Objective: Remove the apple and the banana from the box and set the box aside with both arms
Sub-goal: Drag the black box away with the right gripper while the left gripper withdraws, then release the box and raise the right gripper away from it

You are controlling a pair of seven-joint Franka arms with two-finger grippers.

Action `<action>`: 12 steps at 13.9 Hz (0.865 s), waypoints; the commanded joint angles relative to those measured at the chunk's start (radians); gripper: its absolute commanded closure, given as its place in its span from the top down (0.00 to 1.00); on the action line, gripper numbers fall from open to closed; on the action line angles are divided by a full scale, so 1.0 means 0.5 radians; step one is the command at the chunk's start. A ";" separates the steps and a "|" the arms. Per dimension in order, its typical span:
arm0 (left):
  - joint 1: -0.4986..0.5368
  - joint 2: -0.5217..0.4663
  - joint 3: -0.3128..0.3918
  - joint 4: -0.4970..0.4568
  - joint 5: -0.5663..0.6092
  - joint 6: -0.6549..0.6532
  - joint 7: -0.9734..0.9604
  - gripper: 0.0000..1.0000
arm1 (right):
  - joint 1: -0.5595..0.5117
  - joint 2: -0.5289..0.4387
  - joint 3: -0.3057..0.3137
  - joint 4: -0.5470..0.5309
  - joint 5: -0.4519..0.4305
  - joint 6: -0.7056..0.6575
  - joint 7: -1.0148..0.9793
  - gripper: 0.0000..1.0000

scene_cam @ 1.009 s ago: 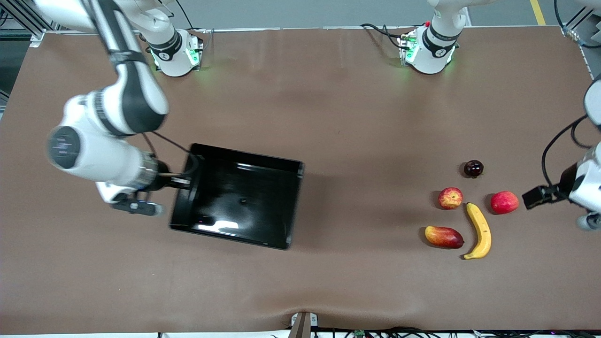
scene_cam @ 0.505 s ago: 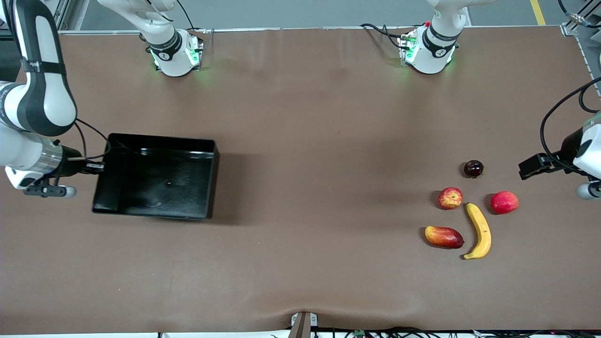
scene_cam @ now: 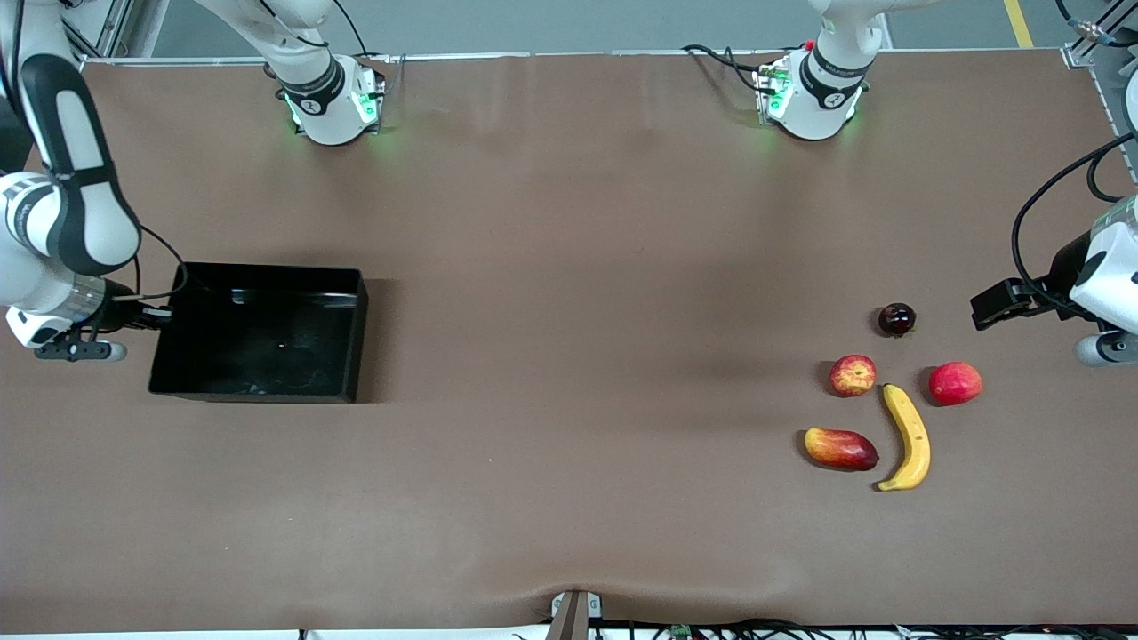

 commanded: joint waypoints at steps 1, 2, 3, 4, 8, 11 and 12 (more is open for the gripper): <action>0.016 -0.113 -0.009 -0.066 -0.038 -0.064 0.003 1.00 | -0.076 0.034 0.053 0.010 0.029 0.067 -0.073 0.00; 0.016 -0.134 -0.009 -0.066 -0.059 -0.083 0.006 1.00 | -0.088 0.046 0.056 0.010 0.029 0.077 -0.073 0.00; 0.016 -0.153 -0.009 -0.081 -0.087 -0.095 0.006 1.00 | -0.091 0.056 0.056 0.007 0.029 0.077 -0.076 0.00; 0.016 -0.171 -0.009 -0.087 -0.093 -0.107 0.009 1.00 | -0.094 0.077 0.056 0.013 0.029 0.077 -0.073 0.00; 0.019 -0.187 -0.019 -0.093 -0.093 -0.141 0.019 1.00 | -0.045 0.074 0.059 0.269 0.014 -0.140 -0.113 1.00; 0.016 -0.190 -0.019 -0.087 -0.093 -0.141 0.031 1.00 | 0.009 0.114 0.065 0.759 0.014 -0.600 -0.162 1.00; 0.013 -0.190 -0.022 -0.087 -0.093 -0.141 0.031 1.00 | 0.080 0.132 0.062 0.934 -0.004 -0.726 -0.153 1.00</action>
